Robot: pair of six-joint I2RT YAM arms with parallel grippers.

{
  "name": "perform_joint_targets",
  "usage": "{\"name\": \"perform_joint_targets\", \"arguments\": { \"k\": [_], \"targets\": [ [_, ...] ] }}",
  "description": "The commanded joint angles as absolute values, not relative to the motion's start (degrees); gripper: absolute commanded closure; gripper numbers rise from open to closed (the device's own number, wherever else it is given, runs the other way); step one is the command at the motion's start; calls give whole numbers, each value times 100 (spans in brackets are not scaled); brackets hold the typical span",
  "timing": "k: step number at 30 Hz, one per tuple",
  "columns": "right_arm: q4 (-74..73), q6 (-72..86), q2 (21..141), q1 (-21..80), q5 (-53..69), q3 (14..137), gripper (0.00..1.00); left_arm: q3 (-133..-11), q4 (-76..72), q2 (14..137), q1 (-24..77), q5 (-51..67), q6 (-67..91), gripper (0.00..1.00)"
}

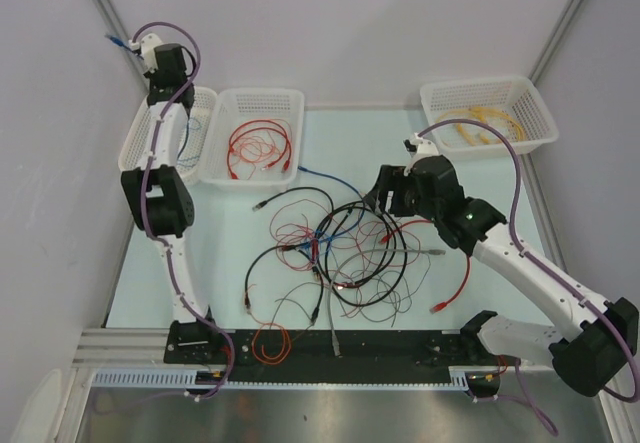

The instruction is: Untangle the cables

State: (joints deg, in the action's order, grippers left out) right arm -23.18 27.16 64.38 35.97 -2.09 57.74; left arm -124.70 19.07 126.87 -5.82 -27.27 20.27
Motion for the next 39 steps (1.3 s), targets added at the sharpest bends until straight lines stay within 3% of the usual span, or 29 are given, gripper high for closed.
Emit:
{"name": "perform_joint_targets", "arguments": {
  "k": [1, 2, 3, 4, 6, 7, 17, 21, 27, 32, 39],
  "targets": [
    [-2118, 2681, 6548, 3489, -132, 5766, 24, -12964, 1995, 12832, -800, -3226, 1811, 99],
    [-2083, 2698, 6617, 3454, -114, 5766, 24, -12886, 1960, 12832, -817, -3199, 1758, 91],
    [-2048, 2733, 6644, 3411, -88, 5766, 24, -12833, 1856, 12780, -809, -3208, 1688, 77],
    [-2013, 2759, 6679, 3401, -62, 5766, 24, -12762, 1811, 12718, -809, -3269, 1618, 46],
    [-1934, 2838, 6723, 3401, 166, 5766, 25, -12490, 1680, 12430, -817, -3305, 1608, 26],
    [-1925, 2856, 6724, 3401, 193, 5766, 25, -12359, 1609, 12289, -817, -3305, 1617, 1],
    [-1890, 2918, 6065, 3489, 202, 5590, 26, -10314, 1266, 10129, -405, -2945, 2004, 0],
    [-1889, 2830, 5941, 3647, 114, 5467, 26, -8897, 775, 8821, 594, -2795, 2039, 0],
    [-1872, 2716, 5880, 4069, -235, 5073, 28, -6533, 168, 7298, 1967, -1083, 2776, 0],
    [-1705, 2725, 5889, 4104, -360, 4948, 28, -5477, 701, 6725, 2654, -1406, 2786, 0],
    [-1591, 2821, 5924, 4236, -395, 4887, 28, -5282, 1721, 5634, 2400, -3041, 2593, 1]
  ]
}}
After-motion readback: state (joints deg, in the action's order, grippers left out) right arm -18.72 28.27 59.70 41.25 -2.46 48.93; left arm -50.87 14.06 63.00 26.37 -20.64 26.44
